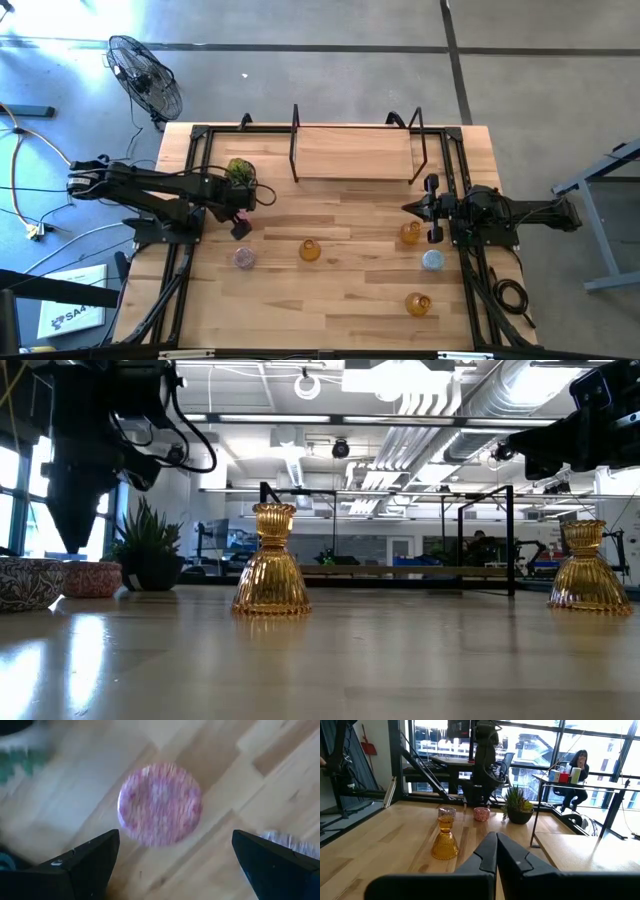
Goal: Pick & Place candle stick holders
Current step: Put the pink patterned scented candle on the shelf
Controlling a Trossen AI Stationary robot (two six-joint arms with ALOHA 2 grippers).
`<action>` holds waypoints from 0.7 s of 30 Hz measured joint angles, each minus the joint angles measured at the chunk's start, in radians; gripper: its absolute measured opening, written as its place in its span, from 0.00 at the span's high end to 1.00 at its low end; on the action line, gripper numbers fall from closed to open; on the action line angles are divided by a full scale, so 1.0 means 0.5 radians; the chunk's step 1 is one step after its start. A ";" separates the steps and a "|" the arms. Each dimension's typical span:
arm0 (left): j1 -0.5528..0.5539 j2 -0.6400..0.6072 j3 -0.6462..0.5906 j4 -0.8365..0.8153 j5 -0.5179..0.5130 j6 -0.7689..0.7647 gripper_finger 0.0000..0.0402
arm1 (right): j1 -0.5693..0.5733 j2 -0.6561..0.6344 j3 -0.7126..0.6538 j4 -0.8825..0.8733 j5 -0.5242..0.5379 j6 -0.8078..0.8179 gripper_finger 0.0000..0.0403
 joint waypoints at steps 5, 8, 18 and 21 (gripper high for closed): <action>0.000 0.000 -0.005 0.119 -0.048 -0.046 0.06 | 0.000 0.000 0.001 0.000 0.000 0.000 1.00; 0.000 0.000 -0.005 0.128 -0.048 -0.057 0.06 | 0.000 0.000 0.000 0.000 0.000 0.000 1.00; 0.000 0.093 -0.005 0.085 -0.133 -0.113 0.06 | 0.000 0.000 0.000 0.001 0.000 0.000 1.00; 0.000 0.179 -0.005 0.105 -0.148 -0.107 0.06 | 0.000 0.000 0.000 0.000 0.000 0.000 1.00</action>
